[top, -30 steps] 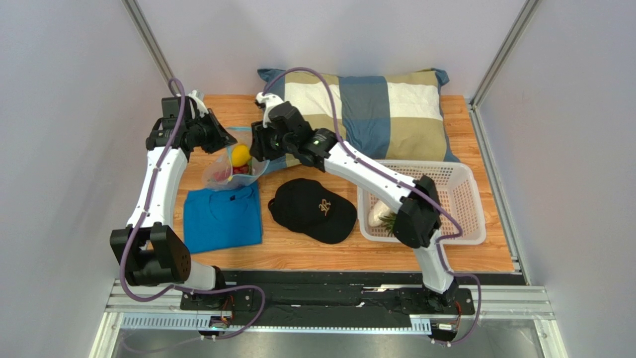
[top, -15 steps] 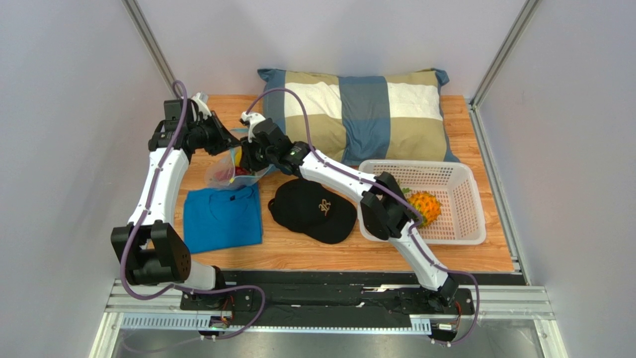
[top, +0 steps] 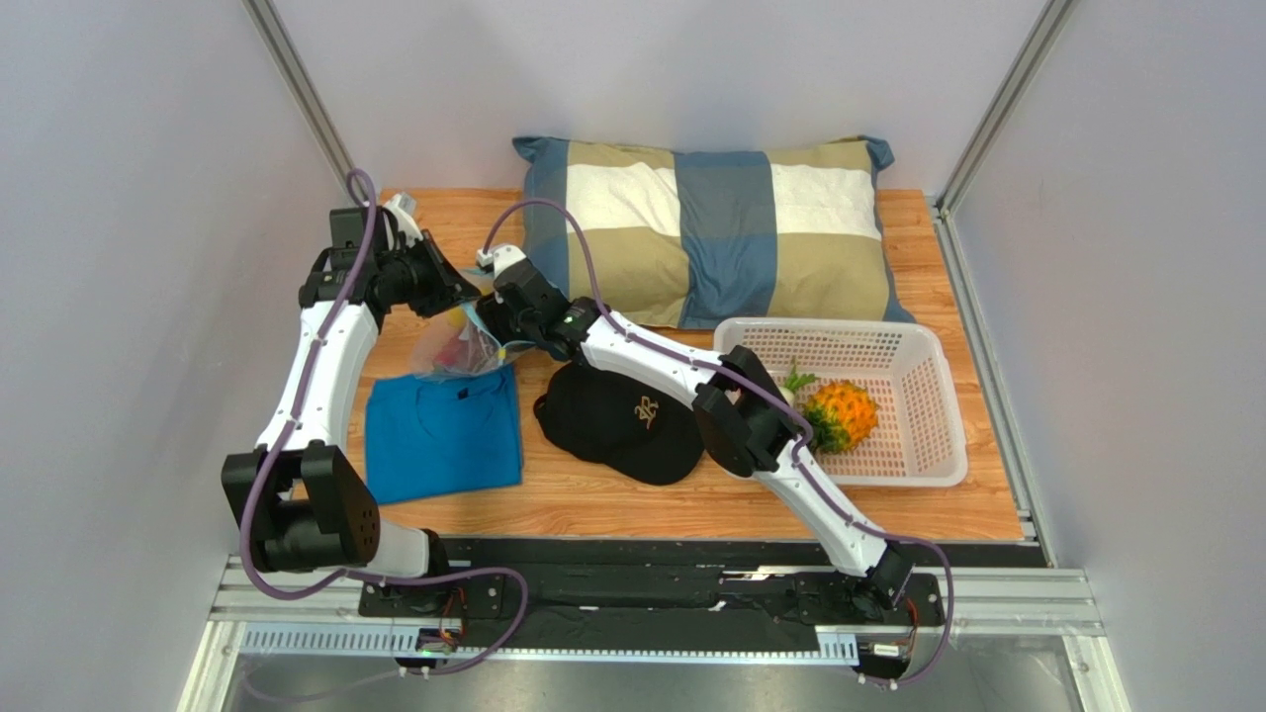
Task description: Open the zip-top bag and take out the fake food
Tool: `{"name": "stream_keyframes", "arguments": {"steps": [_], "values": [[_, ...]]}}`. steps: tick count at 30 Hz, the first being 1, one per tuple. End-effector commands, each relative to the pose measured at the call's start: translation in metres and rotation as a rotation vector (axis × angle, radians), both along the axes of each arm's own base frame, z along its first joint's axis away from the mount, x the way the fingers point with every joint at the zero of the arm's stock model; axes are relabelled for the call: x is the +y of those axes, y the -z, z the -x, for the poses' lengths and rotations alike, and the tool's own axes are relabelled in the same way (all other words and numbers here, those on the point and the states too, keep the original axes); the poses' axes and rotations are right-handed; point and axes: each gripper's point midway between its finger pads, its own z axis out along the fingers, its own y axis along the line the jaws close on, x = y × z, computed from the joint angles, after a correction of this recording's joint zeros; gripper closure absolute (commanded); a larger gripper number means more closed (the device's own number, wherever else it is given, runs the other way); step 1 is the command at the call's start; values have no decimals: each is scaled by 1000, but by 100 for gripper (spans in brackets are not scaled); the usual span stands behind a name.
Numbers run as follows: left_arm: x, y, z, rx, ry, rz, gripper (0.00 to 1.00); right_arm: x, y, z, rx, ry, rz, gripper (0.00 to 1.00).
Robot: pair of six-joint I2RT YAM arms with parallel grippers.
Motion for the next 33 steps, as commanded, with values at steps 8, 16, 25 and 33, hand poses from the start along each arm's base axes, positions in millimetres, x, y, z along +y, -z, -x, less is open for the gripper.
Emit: {"name": "stream_keyframes", "arguments": {"steps": [8, 16, 25, 33], "values": [[-1, -19, -6, -66, 1, 14, 100, 6, 32, -9, -6, 10, 10, 29], [-2, -10, -2, -42, 1, 15, 100, 19, 54, -16, 38, 1, -77, 32], [-1, -12, 2, -43, -2, 10, 100, 25, 48, -16, 80, -39, -131, 92], [16, -1, -1, -30, -36, -90, 100, 24, -41, -8, 56, -36, -240, 100]]}}
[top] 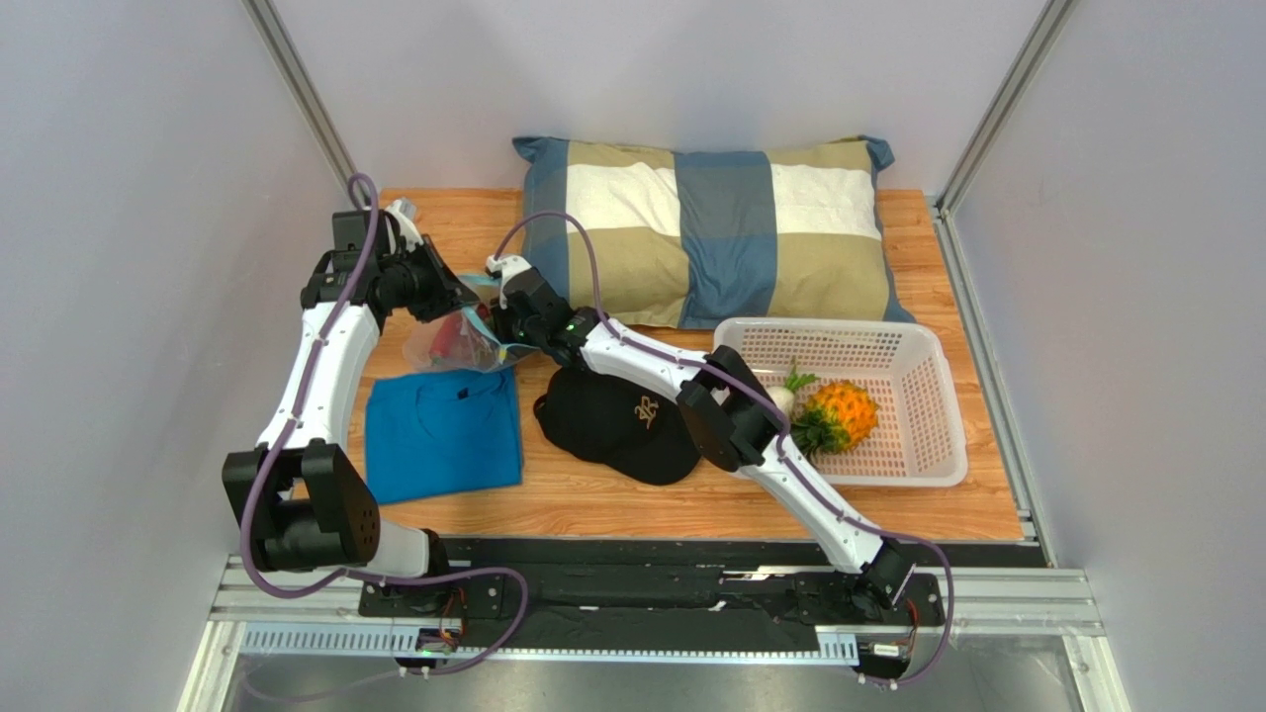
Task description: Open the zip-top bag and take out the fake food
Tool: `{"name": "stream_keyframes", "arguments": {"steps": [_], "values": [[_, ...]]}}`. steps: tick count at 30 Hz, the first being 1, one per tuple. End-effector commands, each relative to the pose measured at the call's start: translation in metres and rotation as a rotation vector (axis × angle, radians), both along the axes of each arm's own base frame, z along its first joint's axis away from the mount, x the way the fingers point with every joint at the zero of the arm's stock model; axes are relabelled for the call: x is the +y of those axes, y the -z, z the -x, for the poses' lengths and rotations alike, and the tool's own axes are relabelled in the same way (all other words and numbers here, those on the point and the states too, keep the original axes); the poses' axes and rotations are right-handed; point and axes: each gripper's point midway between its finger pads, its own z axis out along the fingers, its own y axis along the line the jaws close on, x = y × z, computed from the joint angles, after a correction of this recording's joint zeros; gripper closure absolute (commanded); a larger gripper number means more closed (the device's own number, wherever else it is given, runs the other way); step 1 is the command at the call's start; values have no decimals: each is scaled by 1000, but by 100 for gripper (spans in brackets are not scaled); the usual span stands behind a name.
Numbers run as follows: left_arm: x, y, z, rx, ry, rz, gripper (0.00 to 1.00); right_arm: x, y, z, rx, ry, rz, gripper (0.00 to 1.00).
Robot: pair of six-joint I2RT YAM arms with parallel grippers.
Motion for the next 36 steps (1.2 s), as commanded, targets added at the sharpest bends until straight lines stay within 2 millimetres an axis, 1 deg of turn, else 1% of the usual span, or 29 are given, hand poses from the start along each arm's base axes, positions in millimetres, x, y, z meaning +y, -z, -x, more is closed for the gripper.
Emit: {"name": "stream_keyframes", "arguments": {"steps": [1, 2, 3, 4, 7, 8, 13, 15, 17, 18, 21, 23, 24, 26, 27, 28, 29, 31, 32, 33, 34, 35, 36], "values": [[17, -10, -4, -53, -25, -102, 100, 1, -110, 8, -26, -2, -150, 100], [20, -6, -6, -43, -30, -115, 100, -2, -117, 11, -13, -3, -154, 100], [23, -4, -7, -39, -35, -124, 100, -2, -128, 14, -10, -8, -170, 100], [26, -3, -7, -38, -37, -128, 100, -4, -147, 19, -6, -17, -197, 100], [28, -1, -10, -33, -41, -129, 100, -7, -168, 30, 33, -27, -227, 100], [28, 0, -10, -31, -43, -125, 100, -10, -180, 34, 42, -29, -234, 100], [30, -2, -10, -37, -48, -133, 100, -21, -201, 50, 81, -42, -232, 100], [33, -3, -10, -38, -56, -144, 100, -27, -213, 57, 85, -53, -241, 100], [37, 0, -8, -23, -67, -156, 100, -30, -226, 62, 84, -70, -263, 100], [39, 1, -8, -19, -74, -162, 100, -33, -238, 65, 81, -80, -280, 100], [49, 3, -7, -8, -107, -169, 100, -35, -252, 80, 112, -128, -307, 100], [53, 1, -7, -4, -123, -173, 100, -36, -255, 91, 143, -163, -313, 100], [54, -1, -7, -6, -125, -172, 100, -39, -258, 94, 147, -167, -315, 100], [56, -3, -9, -8, -127, -173, 100, -48, -273, 102, 134, -177, -322, 100], [57, -5, -9, -10, -126, -176, 100, -53, -279, 103, 112, -180, -321, 100], [57, -6, -9, -13, -124, -176, 100, -60, -296, 105, 81, -167, -333, 100], [57, -4, -8, -7, -123, -177, 100, -68, -298, 107, 86, -152, -314, 100], [55, -2, -6, -2, -118, -169, 100, -82, -309, 107, 72, -119, -295, 100], [54, -1, -6, 0, -114, -164, 100, -95, -312, 114, 83, -107, -274, 100], [52, 1, -5, 3, -112, -153, 100, -106, -316, 115, 82, -86, -260, 100], [49, 2, -4, 3, -101, -137, 100, -119, -314, 112, 70, -44, -232, 100], [47, 4, -4, 6, -94, -132, 100, -141, -311, 121, 76, -18, -192, 100], [47, 5, -2, 9, -93, -129, 100, -158, -308, 119, 77, 22, -169, 100]]}}
